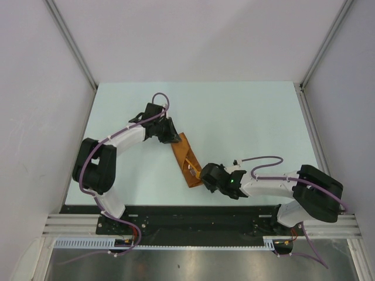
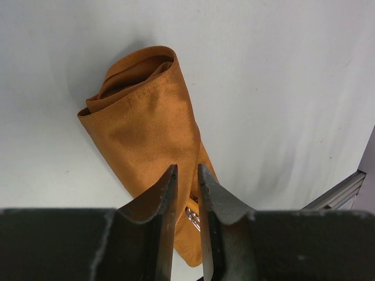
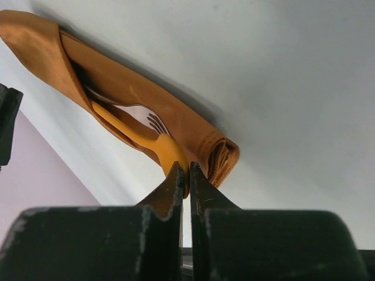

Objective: Fold the napkin into a case and place the utensils inside
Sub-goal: Insert the spoon into the folded napkin.

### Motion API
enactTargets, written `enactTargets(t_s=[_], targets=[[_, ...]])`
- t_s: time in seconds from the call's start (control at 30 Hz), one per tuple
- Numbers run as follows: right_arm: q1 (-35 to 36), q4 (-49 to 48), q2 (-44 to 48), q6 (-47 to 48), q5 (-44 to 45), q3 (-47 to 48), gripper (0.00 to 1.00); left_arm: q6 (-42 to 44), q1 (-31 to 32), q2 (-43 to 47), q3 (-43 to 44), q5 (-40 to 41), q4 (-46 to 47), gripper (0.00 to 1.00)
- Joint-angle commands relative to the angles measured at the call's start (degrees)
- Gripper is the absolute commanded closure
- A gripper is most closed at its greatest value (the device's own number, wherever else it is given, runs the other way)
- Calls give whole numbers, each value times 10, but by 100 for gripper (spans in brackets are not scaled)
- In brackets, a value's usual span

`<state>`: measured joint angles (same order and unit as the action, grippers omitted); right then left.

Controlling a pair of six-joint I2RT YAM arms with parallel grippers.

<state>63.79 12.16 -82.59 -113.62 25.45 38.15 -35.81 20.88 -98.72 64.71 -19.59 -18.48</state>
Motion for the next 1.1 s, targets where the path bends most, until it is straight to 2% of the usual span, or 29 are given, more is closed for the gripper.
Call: enactTargets(t_s=[0.0,0.7,1.07], targets=[[-4,-22,-20,-59,13,32,100,-1,3,8,-5,10,7,76],[3,-67,-78,-79,4,56,100,4,3,19,-22,6,10,77],[6,-85,-98,-82,5,71,92,8,2,24,-24,8,10,78]])
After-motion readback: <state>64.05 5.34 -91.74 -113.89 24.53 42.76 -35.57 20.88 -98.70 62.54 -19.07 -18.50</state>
